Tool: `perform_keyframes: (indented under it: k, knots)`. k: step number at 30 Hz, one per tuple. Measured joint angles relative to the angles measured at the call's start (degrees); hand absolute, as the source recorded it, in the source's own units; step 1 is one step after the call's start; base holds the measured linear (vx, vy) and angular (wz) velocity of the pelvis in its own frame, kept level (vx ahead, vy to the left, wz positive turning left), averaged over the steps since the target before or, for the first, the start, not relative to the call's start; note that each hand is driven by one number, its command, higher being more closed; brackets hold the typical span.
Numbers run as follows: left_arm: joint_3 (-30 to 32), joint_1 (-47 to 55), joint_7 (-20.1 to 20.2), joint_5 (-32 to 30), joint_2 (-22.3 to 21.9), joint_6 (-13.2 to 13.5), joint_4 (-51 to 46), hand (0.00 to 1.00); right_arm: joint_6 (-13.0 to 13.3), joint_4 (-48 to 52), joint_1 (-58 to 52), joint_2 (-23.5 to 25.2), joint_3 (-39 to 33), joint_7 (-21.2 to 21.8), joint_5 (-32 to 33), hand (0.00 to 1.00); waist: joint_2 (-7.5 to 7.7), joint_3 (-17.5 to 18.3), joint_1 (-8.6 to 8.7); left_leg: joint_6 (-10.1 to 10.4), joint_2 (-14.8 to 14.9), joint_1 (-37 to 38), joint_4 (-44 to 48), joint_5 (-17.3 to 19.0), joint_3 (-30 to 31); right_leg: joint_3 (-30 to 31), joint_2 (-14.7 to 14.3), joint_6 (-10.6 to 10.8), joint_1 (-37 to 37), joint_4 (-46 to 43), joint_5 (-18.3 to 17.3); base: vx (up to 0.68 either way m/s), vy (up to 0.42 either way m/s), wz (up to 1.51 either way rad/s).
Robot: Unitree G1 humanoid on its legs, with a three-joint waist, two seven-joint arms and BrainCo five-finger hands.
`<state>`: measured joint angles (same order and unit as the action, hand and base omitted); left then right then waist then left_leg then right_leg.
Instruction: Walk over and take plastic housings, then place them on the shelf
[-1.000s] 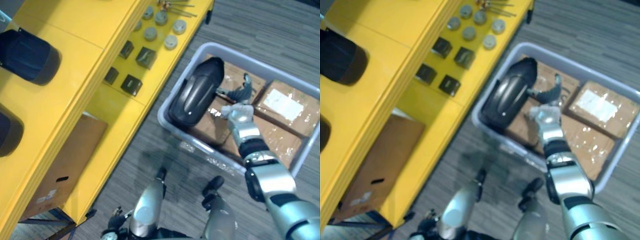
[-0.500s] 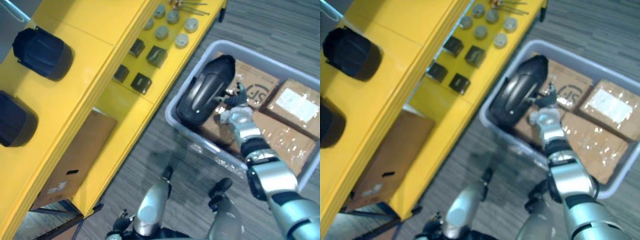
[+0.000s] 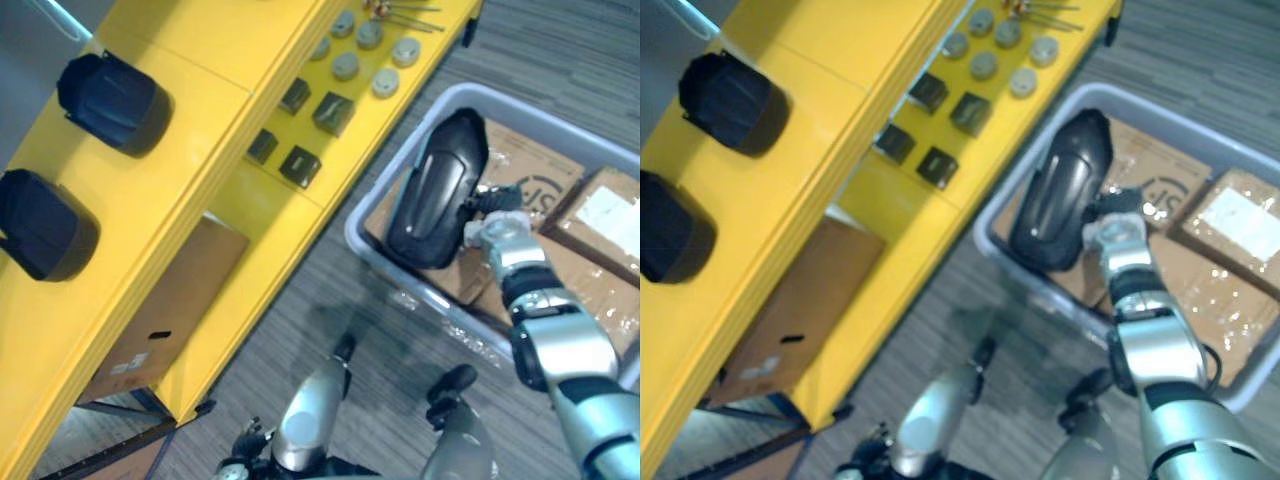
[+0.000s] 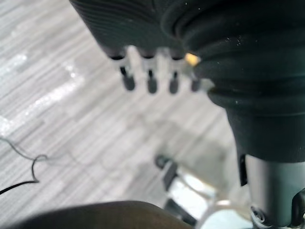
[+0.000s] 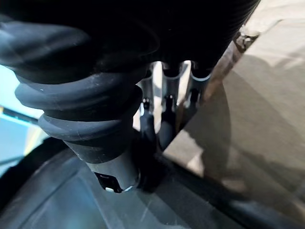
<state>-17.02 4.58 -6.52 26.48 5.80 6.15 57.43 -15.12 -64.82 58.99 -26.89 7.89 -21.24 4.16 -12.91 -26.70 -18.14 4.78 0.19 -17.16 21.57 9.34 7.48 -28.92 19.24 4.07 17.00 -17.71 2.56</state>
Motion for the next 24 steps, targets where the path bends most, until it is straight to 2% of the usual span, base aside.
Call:
perform_keyframes:
  k: [4, 7, 12, 16, 20, 24]
  knots:
    - [0.01, 0.00, 0.29, 0.00, 0.00, 0.12, -0.05, 0.00, -2.21, -1.65, 1.10, -1.08, -1.05, -0.11, -3.13, 1.00, -0.01, 0.00, -0.01, 0.02, -0.34, 0.01, 0.03, -0.06, 0.63, -0.54, 0.56, 0.08, 0.01, -1.01, -0.58, 0.00, 0.019, 0.08]
    - [-0.03, 0.02, 0.60, -0.03, 0.13, 1.51, -0.62, 0.00, -3.65, -2.40, 1.55, -2.28, -1.03, -0.22, -5.79, 1.00, -0.01, 0.00, -0.03, -0.01, -0.69, -0.02, 0.09, -0.08, 1.17, -0.72, 0.88, 0.10, -0.11, -1.08, -0.59, -0.02, 0.033, 0.05]
    - [-0.49, 0.12, 0.51, -0.05, 1.14, 4.05, -5.11, 0.00, -4.06, -4.98, 2.12, -4.83, -0.87, -0.04, -9.48, 1.00, 0.02, -0.01, 0.10, -0.04, -0.87, -0.47, 0.89, -0.06, 1.33, -1.03, 0.84, 0.19, -0.36, -0.58, -0.50, -0.03, 0.037, 0.04]
    - [-2.12, 1.56, -1.46, 0.09, 2.78, 5.05, -11.29, 0.00, -2.74, -5.95, 2.06, -7.67, 0.17, 0.60, -11.89, 1.00, 0.12, -0.09, 1.67, -0.13, -0.71, -1.03, 1.93, 0.09, 1.46, -1.25, -0.06, 0.23, -0.99, 0.68, 0.35, -0.04, 0.028, -0.03]
    - [-2.32, 4.28, -4.50, -0.10, 4.36, 4.76, -17.63, 0.00, 1.61, -5.53, 1.74, -10.99, 2.49, 1.14, -14.72, 1.00, 0.81, -0.57, 3.42, -0.36, 0.26, -1.37, 3.91, 1.31, 0.29, -0.68, -1.64, -0.02, -1.85, 3.06, 2.18, -0.04, 0.054, -0.15]
    - [-3.43, 6.73, -7.42, -2.75, 7.70, 1.56, -25.91, 0.00, 4.94, -2.80, -0.58, -11.86, 2.52, -0.59, -16.83, 1.00, 2.71, -1.85, 4.13, -0.17, 1.56, -1.35, 5.02, 2.24, -0.98, 0.48, -3.46, -0.47, -2.23, 5.12, 3.16, -0.06, 0.046, -0.24]
